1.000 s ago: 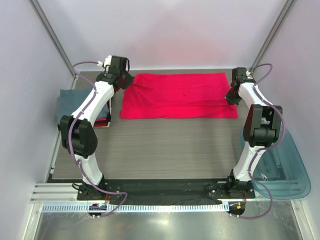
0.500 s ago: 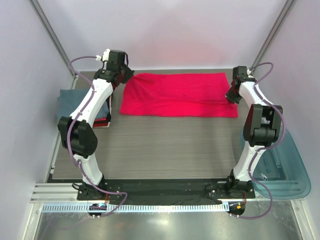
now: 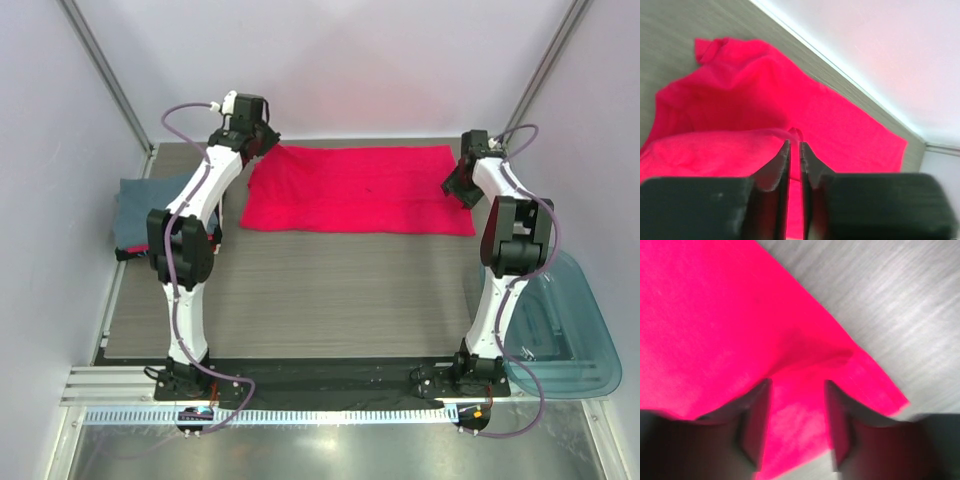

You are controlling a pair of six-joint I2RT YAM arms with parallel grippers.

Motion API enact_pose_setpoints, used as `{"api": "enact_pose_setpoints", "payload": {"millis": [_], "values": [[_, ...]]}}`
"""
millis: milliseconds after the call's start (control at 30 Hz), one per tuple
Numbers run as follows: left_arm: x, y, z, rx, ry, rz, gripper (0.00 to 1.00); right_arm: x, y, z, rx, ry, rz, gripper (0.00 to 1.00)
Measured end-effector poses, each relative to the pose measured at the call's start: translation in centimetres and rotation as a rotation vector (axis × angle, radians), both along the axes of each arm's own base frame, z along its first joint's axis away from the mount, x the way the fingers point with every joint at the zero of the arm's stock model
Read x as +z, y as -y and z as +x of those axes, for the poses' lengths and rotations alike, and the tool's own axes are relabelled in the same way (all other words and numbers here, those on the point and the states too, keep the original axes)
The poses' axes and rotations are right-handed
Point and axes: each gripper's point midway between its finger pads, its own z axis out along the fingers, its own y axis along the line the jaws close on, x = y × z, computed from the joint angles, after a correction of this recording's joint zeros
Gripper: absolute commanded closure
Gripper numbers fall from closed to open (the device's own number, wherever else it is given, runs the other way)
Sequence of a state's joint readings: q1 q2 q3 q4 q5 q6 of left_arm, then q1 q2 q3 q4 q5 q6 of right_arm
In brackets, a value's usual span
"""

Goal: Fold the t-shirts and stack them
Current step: Fold the tshirt

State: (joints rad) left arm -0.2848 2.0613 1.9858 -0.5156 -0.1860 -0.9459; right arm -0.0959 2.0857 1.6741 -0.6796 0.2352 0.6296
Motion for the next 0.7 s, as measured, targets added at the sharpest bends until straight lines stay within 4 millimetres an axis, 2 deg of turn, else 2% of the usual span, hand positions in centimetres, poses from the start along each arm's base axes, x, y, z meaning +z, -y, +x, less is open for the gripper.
{"api": "enact_pose_setpoints", "payload": {"millis": [67, 100, 200, 300, 400, 567, 600, 700], "values": [[-1.2, 0.3, 1.5, -0.013, 0.000, 0.010, 0.56, -0.4, 0.0, 0.8, -0.002, 0.003, 0.005, 0.33], [-1.9, 0.4, 2.3, -0.016, -0.003, 0.015, 0.41, -0.5, 0.1, 0.9, -0.001, 0.004, 0.005, 0.33], [-4.0, 0.3, 3.6, -0.018, -0.030, 0.033, 0.28, -0.4, 0.1, 1.0, -0.001, 0.007, 0.006, 0.33], [-5.7, -0.3, 3.5, -0.016, -0.068, 0.048, 0.25, -0.1, 0.2, 0.7, -0.004, 0.020, 0.004, 0.38], [-6.1, -0.6, 2.7, -0.030, -0.081, 0.061, 0.25, 0.1, 0.0, -1.4, -0.016, 0.013, 0.007, 0.40], [-6.5, -1.0, -1.6, -0.088, -0.144, 0.071, 0.25, 1.3, 0.0, -5.4, -0.083, 0.038, 0.004, 0.43], [-6.2, -1.1, -3.2, -0.100, -0.156, 0.066, 0.25, 1.5, 0.0, -6.1, -0.099, 0.055, 0.004, 0.43], [-5.4, -1.3, -5.5, -0.116, -0.157, 0.052, 0.26, 1.4, -0.2, -7.7, -0.135, 0.077, 0.014, 0.43]]}}
